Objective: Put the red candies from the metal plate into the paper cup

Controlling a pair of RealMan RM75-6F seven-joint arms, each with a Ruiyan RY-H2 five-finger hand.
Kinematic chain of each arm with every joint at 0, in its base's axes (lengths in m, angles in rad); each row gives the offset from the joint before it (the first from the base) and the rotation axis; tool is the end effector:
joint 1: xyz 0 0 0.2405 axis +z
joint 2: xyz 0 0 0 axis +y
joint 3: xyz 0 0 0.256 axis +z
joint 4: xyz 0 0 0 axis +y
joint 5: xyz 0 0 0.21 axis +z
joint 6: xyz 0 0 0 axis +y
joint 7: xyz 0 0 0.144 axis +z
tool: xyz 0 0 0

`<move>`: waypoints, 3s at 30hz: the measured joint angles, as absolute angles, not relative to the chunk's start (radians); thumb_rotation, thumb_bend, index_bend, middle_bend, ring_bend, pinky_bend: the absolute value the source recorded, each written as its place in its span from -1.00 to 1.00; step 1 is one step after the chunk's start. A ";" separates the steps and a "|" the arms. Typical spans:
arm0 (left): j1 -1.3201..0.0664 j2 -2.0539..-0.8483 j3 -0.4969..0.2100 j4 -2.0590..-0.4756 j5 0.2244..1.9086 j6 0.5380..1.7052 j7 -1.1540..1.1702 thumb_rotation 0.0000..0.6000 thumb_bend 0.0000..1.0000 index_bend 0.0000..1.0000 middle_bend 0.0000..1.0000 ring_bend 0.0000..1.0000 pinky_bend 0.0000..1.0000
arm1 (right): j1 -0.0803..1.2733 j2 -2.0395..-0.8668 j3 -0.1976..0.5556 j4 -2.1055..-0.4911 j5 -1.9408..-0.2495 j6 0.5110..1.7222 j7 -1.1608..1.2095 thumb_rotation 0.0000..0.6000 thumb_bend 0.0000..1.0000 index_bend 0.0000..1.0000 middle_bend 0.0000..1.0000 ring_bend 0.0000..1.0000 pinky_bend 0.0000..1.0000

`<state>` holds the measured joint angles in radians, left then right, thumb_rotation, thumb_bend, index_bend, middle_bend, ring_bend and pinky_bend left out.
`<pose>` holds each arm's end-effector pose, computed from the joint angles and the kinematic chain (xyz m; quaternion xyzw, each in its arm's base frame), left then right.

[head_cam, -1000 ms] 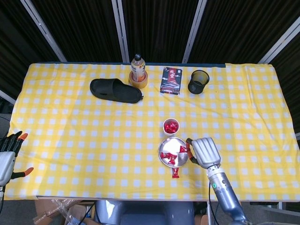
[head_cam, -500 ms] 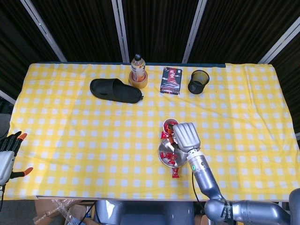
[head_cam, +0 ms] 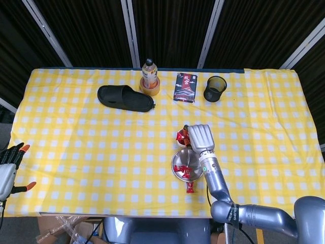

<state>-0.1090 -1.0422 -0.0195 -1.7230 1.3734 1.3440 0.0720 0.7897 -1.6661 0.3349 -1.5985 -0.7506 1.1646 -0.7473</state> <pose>-0.3169 0.1778 0.1567 -0.6016 -0.4466 -0.3129 0.5837 -0.1035 -0.3513 -0.0162 0.6744 -0.4106 0.3542 0.5012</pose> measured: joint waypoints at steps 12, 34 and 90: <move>-0.110 -1.035 -0.015 -1.737 1.372 1.337 0.067 1.00 -0.90 -0.99 -1.00 -1.00 -1.00 | 0.788 -1.648 0.305 -1.590 -0.741 1.168 -0.724 1.00 0.01 -0.21 0.71 0.84 0.96; -0.108 -1.036 -0.015 -1.731 1.383 1.350 0.057 1.00 -0.90 -0.99 -1.00 -1.00 -1.00 | 0.689 -1.490 0.182 -1.846 -0.958 1.270 -0.657 1.00 -0.03 -0.40 0.71 0.84 0.96; -0.095 -1.051 -0.021 -1.730 1.378 1.375 0.070 1.00 -0.90 -0.99 -1.00 -1.00 -1.00 | 0.609 -1.509 -0.169 -1.349 -1.894 1.174 -0.302 1.00 -0.16 -0.20 0.71 0.84 0.94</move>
<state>-0.0953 -1.0513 -0.0215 -1.7297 1.3784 1.3748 0.0699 0.6095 -1.5090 -0.1689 -1.3494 -1.8942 1.1739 -0.3022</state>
